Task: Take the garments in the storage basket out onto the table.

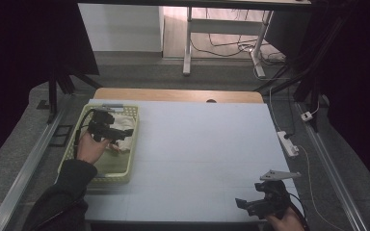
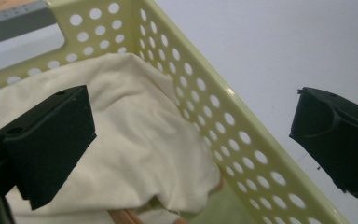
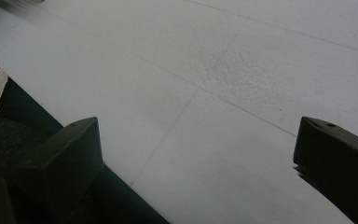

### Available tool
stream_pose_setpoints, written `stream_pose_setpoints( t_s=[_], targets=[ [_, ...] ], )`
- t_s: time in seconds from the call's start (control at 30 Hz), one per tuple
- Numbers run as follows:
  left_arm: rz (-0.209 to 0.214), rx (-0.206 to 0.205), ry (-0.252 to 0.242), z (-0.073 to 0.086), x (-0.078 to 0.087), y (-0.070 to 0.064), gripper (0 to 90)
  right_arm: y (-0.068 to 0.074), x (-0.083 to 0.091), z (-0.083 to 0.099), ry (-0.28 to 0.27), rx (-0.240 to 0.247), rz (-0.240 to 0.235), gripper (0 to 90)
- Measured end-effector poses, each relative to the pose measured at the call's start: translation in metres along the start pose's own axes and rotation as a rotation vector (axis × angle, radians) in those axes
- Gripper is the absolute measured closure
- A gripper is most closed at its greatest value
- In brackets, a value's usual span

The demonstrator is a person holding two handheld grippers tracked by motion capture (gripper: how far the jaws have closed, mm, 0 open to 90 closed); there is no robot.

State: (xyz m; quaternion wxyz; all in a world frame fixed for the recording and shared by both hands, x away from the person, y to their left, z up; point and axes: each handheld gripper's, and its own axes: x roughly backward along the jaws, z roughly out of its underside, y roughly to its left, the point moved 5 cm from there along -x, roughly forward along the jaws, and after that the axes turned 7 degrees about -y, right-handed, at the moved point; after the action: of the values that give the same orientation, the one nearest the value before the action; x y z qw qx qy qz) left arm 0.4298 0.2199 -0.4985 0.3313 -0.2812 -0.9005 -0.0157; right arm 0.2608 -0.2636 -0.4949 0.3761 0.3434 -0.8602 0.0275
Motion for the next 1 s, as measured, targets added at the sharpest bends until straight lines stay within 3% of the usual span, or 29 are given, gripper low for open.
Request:
stream_pose_setpoints(
  t_s=[0.4,0.6,0.77,1.0],
  targets=[
    [-0.024,0.035,0.028,-0.009,-0.020,0.026,0.0,0.000,0.000,0.000,0.005,0.002,-0.003,1.1],
    [-0.065,0.058,0.063,-0.008,-0.031,0.041,0.0,0.000,-0.001,0.000,0.007,0.001,-0.003,1.1],
    [-0.132,0.073,0.137,0.000,-0.043,0.052,0.0,0.000,-0.001,0.000,0.009,0.002,-0.006,1.1],
    [-0.134,0.087,0.254,0.017,-0.060,0.058,0.0,0.000,-0.001,0.000,0.013,0.004,-0.004,1.1]
  ],
)
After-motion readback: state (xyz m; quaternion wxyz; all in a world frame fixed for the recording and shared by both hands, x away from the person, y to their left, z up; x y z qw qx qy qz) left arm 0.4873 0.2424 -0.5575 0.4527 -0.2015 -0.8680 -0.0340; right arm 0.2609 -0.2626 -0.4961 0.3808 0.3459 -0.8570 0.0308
